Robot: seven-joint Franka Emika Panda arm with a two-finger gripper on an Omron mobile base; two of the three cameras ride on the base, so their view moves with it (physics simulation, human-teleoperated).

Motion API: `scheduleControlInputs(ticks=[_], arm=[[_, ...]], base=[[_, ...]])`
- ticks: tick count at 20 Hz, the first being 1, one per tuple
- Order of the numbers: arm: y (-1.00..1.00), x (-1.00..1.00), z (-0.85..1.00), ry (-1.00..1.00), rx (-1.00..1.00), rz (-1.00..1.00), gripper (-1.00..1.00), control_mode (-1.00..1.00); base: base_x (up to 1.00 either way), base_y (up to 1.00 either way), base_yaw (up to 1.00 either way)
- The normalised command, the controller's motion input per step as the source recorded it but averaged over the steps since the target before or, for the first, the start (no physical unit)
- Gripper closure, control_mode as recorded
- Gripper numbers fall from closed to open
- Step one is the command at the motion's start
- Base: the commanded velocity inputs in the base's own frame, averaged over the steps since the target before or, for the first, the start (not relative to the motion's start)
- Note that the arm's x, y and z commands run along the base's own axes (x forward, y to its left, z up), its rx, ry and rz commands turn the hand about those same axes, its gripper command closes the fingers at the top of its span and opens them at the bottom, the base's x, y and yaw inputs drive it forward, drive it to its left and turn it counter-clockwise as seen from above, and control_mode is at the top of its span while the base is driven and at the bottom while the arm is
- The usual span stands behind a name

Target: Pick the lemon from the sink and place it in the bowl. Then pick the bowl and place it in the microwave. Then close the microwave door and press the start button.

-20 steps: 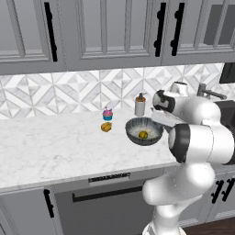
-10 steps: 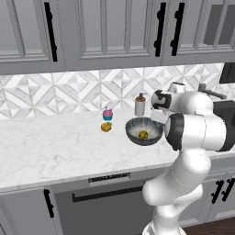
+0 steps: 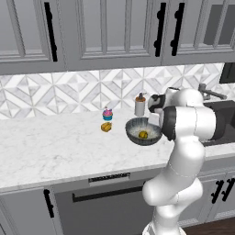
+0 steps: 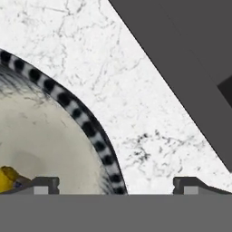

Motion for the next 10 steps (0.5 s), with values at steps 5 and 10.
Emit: scheduleControlInputs(ticks=[5,10], arm=[[0.02,0.0,-0.33,0.0,0.0,0.0,-1.0,-1.0],[0.1,0.0,-0.15,-0.02,0.0,0.0,1.0,-1.0]], base=[[0.0,0.0,0.0],[0.0,0.0,0.0]])
